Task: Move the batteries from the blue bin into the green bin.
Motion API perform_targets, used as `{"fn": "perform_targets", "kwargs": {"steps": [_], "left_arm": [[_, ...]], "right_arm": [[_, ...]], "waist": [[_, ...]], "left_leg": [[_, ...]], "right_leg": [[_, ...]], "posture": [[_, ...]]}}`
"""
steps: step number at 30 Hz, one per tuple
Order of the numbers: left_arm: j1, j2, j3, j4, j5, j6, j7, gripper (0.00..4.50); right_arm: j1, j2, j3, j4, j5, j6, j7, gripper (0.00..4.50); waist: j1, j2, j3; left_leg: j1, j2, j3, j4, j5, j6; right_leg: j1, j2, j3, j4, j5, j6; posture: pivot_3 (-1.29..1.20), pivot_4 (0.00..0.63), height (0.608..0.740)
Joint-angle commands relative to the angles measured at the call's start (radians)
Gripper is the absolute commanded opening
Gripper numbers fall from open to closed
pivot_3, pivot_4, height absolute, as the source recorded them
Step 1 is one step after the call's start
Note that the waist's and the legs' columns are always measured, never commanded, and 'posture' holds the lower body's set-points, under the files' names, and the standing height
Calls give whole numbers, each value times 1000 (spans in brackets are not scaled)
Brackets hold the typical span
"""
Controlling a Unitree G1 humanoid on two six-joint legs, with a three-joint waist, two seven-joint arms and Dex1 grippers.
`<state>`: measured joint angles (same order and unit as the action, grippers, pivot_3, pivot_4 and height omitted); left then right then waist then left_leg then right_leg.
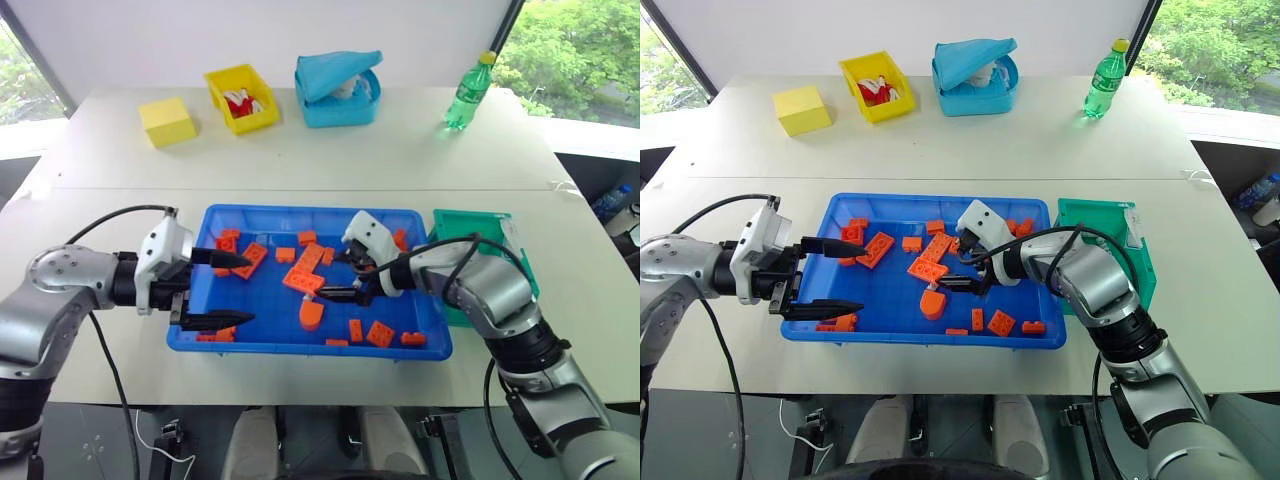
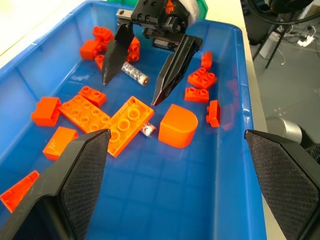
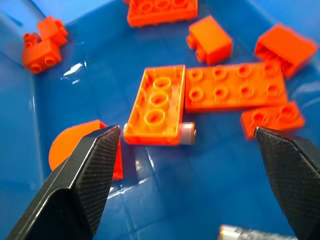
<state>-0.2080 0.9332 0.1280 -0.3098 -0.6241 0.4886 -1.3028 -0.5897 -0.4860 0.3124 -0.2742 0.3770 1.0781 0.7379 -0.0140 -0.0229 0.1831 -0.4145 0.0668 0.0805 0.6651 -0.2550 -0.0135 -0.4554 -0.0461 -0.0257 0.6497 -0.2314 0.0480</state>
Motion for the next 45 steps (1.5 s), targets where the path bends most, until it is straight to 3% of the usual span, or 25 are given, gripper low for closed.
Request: {"fn": "perform_targets", "kwargs": {"steps": [1,16,22,25,26,34,41,43,45], "left_arm": [[-6,19,37,-31,-24,5,2,4500],[-44,25,23,-12,-20,8,-3,4500],[-52,20,19,-4,-14,1,-1,4500],[-52,19,19,-1,-13,-2,1,4500],[-51,19,18,0,-11,-5,0,4500],[-57,10,11,12,-2,-17,0,4500],[-49,8,20,8,-1,-19,3,4500],[-39,8,25,5,-2,-21,5,4500],[-35,8,26,3,-3,-22,6,4500]], "right_arm": [[5,12,14,-15,0,-14,-10,4407],[4,47,35,34,-23,-72,-31,4407],[2,47,33,40,-26,-90,-23,1760],[-7,42,23,38,-20,-97,-13,136],[-19,47,13,44,-15,-104,-9,54],[-164,124,71,181,-61,-197,23,54],[-160,68,91,145,-70,-186,84,54],[-132,41,91,100,-61,-180,98,569],[-106,19,98,68,-67,-209,115,1355]], "waist": [[0,0,0],[0,0,0],[0,0,0],[0,0,0],[0,0,0],[-2,0,0],[2,0,0],[3,0,0],[2,0,0]], "left_leg": [[0,0,0,0,0,0],[0,0,0,0,0,0],[0,0,0,0,0,0],[0,0,0,0,0,0],[0,0,0,0,0,0],[0,0,0,0,0,0],[-1,0,0,0,0,0],[-1,0,0,0,0,0],[-1,0,-1,0,0,0]], "right_leg": [[0,0,0,0,0,0],[0,0,0,0,0,0],[0,0,0,0,0,0],[0,0,0,0,0,0],[0,0,0,0,0,0],[0,1,0,1,0,0],[0,0,-1,0,0,0],[0,0,-1,0,0,0],[0,0,-1,0,0,0]], "posture": [[0,150,736],[0,150,736],[0,150,736],[0,150,736],[0,150,736],[0,150,736],[0,150,736],[0,150,736],[0,150,736]]}}
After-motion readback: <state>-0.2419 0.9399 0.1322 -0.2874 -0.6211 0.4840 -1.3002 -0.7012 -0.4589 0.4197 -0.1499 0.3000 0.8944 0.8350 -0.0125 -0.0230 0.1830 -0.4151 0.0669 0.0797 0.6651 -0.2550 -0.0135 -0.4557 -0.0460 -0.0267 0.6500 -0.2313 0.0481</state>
